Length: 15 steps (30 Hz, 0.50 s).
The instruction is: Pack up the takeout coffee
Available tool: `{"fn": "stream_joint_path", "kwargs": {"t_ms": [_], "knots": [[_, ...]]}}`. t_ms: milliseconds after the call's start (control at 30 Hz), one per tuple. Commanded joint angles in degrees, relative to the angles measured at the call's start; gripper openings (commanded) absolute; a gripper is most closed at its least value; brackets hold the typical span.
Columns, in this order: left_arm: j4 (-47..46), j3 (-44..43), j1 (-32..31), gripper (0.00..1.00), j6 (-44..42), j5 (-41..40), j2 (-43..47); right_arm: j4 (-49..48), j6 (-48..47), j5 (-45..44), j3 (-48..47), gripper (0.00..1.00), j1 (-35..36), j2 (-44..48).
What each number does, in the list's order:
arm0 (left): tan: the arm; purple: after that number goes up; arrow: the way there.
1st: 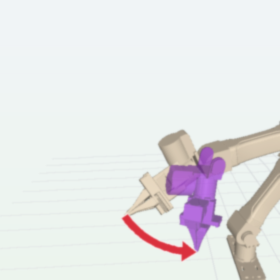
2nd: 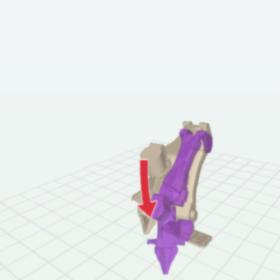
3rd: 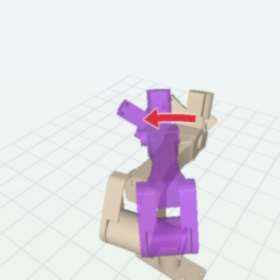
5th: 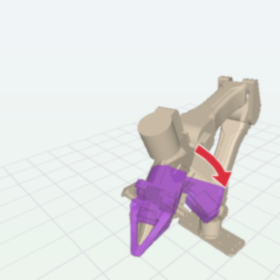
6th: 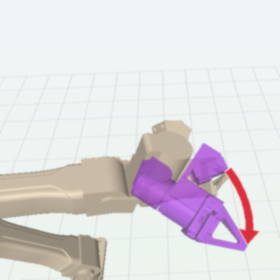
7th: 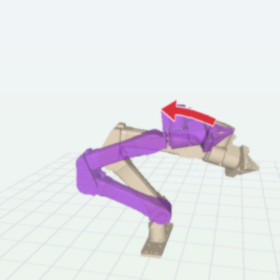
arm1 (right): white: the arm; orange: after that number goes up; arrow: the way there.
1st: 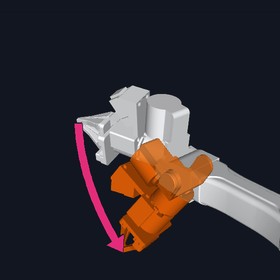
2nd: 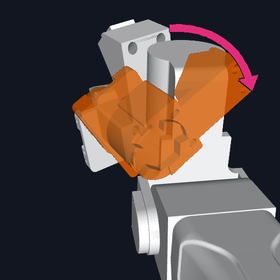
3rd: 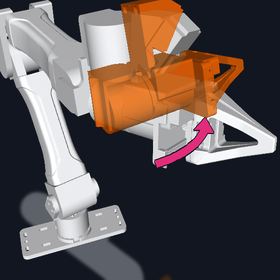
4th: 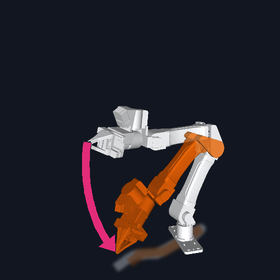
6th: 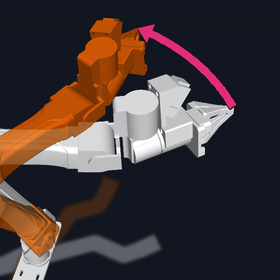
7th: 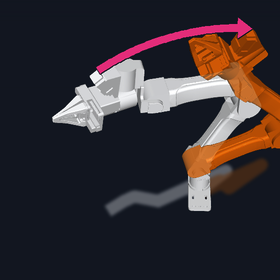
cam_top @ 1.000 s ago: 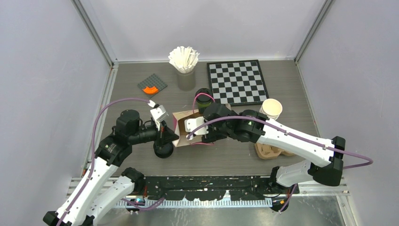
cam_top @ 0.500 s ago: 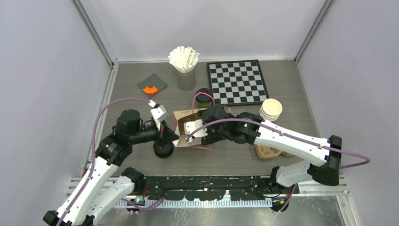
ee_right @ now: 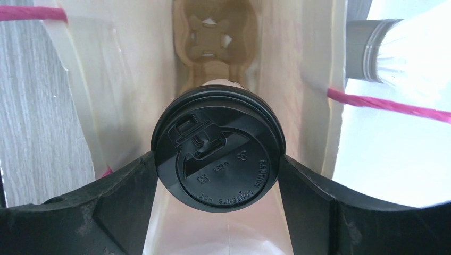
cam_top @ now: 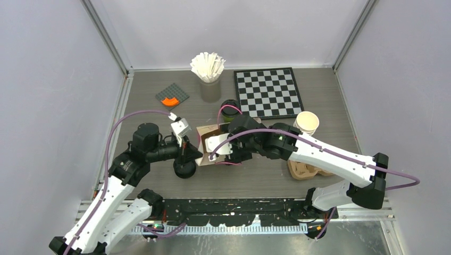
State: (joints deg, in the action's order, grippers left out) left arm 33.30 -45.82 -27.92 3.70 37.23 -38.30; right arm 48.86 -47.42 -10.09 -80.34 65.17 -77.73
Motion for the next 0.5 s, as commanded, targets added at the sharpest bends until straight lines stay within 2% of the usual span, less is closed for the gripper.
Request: {"fn": "stream_joint_path", "kwargs": {"t_ms": [0,200,467], "knots": [[-0.41,-1.33,0.24,0.00,-1.33,1.66,-0.27,0.16,0.18,2.80,0.65,0.69,0.41,0.26],[-0.10,-1.63,0.24,0.00,-1.15,1.99,-0.61,-2.31,-0.96,3.66,2.20,0.69,0.42,-2.39],[0.09,-1.99,0.24,0.00,-0.65,2.23,-1.26,-10.59,-3.75,-0.89,6.55,0.69,0.18,-3.12]]}}
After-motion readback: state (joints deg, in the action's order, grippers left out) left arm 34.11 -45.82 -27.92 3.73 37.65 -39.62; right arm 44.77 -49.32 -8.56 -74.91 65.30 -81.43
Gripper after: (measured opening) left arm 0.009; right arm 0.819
